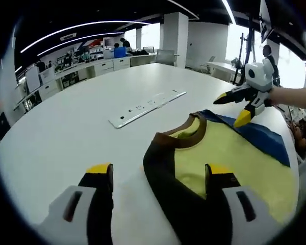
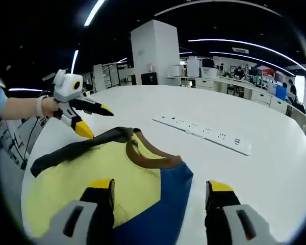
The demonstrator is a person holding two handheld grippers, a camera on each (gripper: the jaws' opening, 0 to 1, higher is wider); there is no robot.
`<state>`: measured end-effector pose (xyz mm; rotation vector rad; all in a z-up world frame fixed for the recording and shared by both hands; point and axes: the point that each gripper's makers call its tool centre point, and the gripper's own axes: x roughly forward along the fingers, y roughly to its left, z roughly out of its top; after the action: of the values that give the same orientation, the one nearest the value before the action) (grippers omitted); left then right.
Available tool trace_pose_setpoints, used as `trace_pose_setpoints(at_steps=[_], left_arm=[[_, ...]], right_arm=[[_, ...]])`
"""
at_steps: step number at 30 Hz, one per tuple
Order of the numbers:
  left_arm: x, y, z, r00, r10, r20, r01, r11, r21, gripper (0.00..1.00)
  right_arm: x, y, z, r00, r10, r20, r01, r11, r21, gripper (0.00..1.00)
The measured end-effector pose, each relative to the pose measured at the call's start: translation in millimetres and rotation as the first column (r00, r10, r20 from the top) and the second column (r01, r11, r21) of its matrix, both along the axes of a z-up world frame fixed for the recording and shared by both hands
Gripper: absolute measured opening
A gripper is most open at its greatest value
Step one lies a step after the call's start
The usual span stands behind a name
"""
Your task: Fold the garment on the visible template until the final outline fits inside the template.
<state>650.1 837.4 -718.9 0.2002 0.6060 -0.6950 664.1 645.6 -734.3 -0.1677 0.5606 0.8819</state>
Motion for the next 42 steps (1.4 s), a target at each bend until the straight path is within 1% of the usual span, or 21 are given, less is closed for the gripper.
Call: trace_pose_setpoints(at_steps=[2, 4, 8, 14, 17, 23, 24, 25, 31, 35, 42], left_arm=[[-3.1, 0, 3.3, 1.000, -0.010, 0.002, 0.010, 1.000, -0.002, 0.76], [-6.6, 1, 7.7, 1.000, -0.014, 0.002, 0.014, 1.000, -0.006, 0.74], [-9.4, 4, 13.5, 1.000, -0.011, 0.003, 0.011, 1.000, -0.012, 0.73], [-21.0, 4, 23.0, 1.000, -0.023, 0.010, 0.023, 1.000, -0.016, 0.73], [-29.5, 4, 27.5, 1.000, -0.023, 0.012, 0.024, 0.999, -0.031, 0.72], [-54.7, 6, 36.8, 1.000, -0.024, 0.018, 0.024, 0.999, -0.041, 0.71], [-59.3, 6, 38.0, 1.000, -0.024, 0.020, 0.025, 0.999, -0.042, 0.71], [-64.2, 6, 39.4, 0.999, -0.024, 0.023, 0.025, 0.999, -0.044, 0.70], [-102.7, 7, 44.4, 0.999, -0.016, 0.031, 0.018, 0.998, -0.066, 0.68], [-122.9, 8, 45.4, 0.999, -0.010, 0.031, 0.012, 0.997, -0.073, 0.68], [-144.0, 14, 51.5, 0.999, 0.004, 0.042, -0.001, 0.997, -0.073, 0.67]], right_arm=[[-5, -1, 3.9, 1.000, 0.001, -0.004, -0.001, 1.000, -0.001, 0.77], [-10, -1, 7.3, 1.000, 0.004, 0.005, -0.004, 1.000, -0.008, 0.75], [-18, -3, 13.4, 1.000, 0.000, -0.001, 0.000, 1.000, -0.009, 0.72], [-37, -11, 24.0, 1.000, 0.004, 0.002, -0.003, 1.000, -0.030, 0.71], [-47, -17, 29.1, 1.000, -0.004, 0.004, 0.004, 0.999, -0.035, 0.69], [-66, -25, 33.9, 1.000, -0.017, 0.006, 0.017, 0.999, -0.047, 0.68], [-73, -26, 35.3, 1.000, -0.021, 0.001, 0.021, 0.999, -0.044, 0.68], [-76, -27, 35.6, 1.000, -0.021, 0.000, 0.021, 0.999, -0.042, 0.67], [-105, -33, 34.4, 1.000, -0.029, -0.011, 0.029, 0.999, -0.040, 0.65], [-122, -35, 33.6, 0.999, -0.037, -0.020, 0.037, 0.999, -0.030, 0.63], [-144, -41, 36.9, 0.998, -0.052, -0.018, 0.051, 0.998, -0.027, 0.62]])
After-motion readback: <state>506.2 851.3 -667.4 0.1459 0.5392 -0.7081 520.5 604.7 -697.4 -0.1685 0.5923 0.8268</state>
